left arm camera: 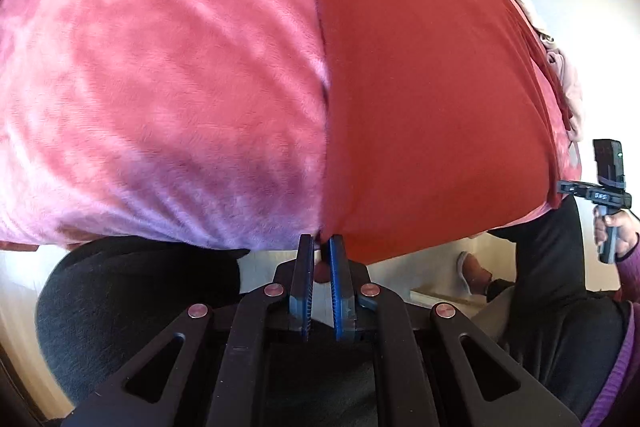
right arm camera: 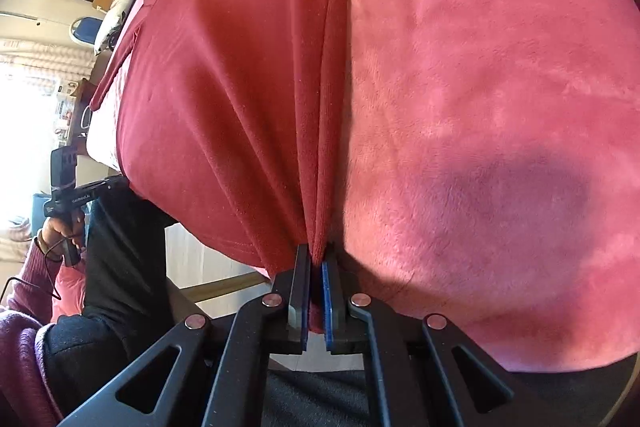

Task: Fold clothes

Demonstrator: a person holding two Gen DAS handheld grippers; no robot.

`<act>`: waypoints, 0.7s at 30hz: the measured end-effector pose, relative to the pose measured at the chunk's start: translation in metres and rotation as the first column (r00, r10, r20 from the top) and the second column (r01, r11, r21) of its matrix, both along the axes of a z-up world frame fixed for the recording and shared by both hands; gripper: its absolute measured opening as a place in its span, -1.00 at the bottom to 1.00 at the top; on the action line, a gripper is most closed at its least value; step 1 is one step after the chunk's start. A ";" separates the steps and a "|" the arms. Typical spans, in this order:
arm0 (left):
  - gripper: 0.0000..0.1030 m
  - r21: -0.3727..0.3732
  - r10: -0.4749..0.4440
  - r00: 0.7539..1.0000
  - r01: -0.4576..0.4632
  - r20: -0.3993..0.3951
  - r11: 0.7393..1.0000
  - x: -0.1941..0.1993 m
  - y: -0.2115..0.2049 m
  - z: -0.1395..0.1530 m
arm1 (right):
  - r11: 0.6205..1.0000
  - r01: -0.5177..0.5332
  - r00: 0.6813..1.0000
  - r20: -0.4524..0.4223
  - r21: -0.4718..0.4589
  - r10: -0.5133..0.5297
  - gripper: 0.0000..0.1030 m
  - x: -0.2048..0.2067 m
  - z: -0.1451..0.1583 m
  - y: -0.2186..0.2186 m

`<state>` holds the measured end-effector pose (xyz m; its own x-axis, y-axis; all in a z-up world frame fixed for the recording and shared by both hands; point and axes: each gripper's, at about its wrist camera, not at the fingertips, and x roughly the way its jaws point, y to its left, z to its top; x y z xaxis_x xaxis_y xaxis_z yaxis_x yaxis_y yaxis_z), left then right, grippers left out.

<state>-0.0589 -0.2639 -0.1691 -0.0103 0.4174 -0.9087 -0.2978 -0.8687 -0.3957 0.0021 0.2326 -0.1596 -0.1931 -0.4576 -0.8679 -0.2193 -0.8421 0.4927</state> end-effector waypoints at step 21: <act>-0.80 0.035 -0.039 0.999 0.038 0.020 0.999 -0.012 -0.003 0.001 | 0.978 0.146 0.989 -0.015 -0.150 -0.150 -0.93 0.032 0.012 0.053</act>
